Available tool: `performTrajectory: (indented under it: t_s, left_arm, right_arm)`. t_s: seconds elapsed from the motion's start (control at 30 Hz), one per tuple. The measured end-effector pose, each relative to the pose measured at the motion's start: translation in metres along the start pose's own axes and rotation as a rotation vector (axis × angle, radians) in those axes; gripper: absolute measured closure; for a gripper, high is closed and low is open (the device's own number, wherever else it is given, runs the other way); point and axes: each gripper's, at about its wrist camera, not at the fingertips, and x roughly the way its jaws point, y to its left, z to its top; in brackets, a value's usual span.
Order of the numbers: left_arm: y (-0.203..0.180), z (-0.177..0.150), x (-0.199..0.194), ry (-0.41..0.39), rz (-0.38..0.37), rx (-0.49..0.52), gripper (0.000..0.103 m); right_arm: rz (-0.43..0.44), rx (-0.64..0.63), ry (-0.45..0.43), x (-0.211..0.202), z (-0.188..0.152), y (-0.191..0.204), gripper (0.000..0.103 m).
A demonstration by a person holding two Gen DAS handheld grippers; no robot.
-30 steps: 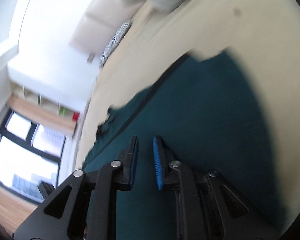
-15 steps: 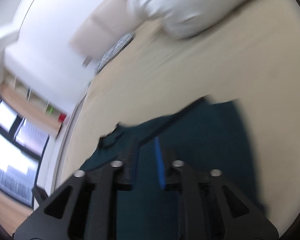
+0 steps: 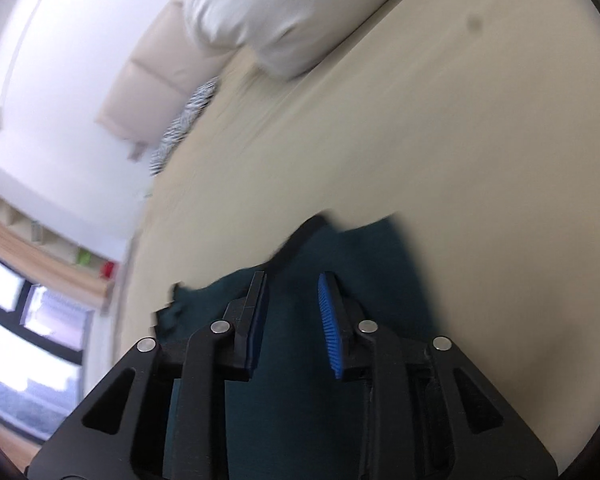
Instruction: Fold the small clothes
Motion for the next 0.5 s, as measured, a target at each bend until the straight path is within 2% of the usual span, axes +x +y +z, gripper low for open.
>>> performTrajectory:
  t_s: [0.07, 0.2, 0.27, 0.3, 0.37, 0.4, 0.5]
  left_arm:
    - [-0.004, -0.001, 0.000, 0.000, 0.021, 0.017, 0.061]
    - [-0.005, -0.001, 0.001, 0.003, 0.034, 0.027, 0.061]
    - [-0.005, -0.001, 0.001, 0.004, 0.034, 0.027, 0.061]
    - [-0.005, -0.001, 0.000, 0.003, 0.034, 0.027, 0.061]
    - [-0.005, -0.002, 0.000, 0.003, 0.035, 0.029, 0.061]
    - [-0.005, -0.002, 0.000, 0.003, 0.034, 0.027, 0.061]
    - [-0.005, -0.002, 0.000, 0.002, 0.030, 0.025, 0.061]
  right_arm:
    - [0.078, -0.023, 0.021, -0.015, -0.011, 0.008, 0.068]
    - [0.231, -0.178, 0.169, -0.023, -0.060, 0.049, 0.065]
    - [0.260, -0.223, 0.245, -0.014, -0.084, 0.060, 0.064]
    - [0.244, -0.245, 0.280, -0.008, -0.095, 0.059, 0.064]
    - [0.197, -0.242, 0.297, -0.007, -0.102, 0.043, 0.065]
    - [0.231, -0.199, 0.288, -0.007, -0.100, 0.031, 0.071]
    - [0.227, -0.112, 0.214, -0.031, -0.085, 0.000, 0.069]
